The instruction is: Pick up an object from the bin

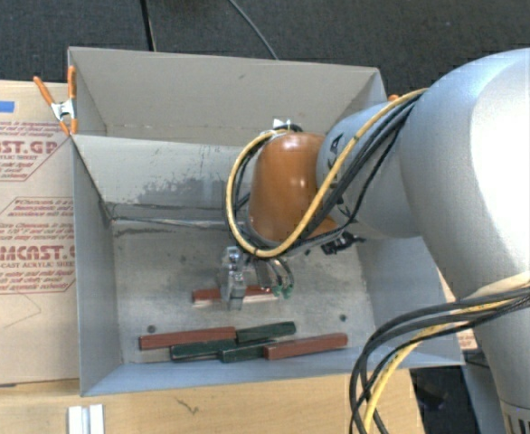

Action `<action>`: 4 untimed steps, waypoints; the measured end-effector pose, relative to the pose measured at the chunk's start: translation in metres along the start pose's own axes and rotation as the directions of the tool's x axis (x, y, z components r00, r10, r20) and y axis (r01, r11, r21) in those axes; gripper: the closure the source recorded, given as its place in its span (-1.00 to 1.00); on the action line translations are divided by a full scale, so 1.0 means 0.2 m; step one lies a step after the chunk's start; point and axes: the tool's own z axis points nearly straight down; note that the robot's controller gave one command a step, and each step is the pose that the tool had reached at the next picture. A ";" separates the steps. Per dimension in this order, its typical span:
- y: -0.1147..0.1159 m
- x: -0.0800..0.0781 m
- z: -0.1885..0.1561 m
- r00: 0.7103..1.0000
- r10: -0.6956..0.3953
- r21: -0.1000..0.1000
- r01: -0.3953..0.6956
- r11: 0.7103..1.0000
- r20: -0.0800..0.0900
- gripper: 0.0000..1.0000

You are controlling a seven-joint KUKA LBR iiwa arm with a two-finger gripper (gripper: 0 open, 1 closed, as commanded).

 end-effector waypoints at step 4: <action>0.00 -0.01 0.00 1.000 0.002 0.000 -0.002 1.000 0.008 1.00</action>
Offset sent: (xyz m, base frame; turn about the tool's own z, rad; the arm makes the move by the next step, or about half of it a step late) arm 0.0000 0.0000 0.0000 0.0000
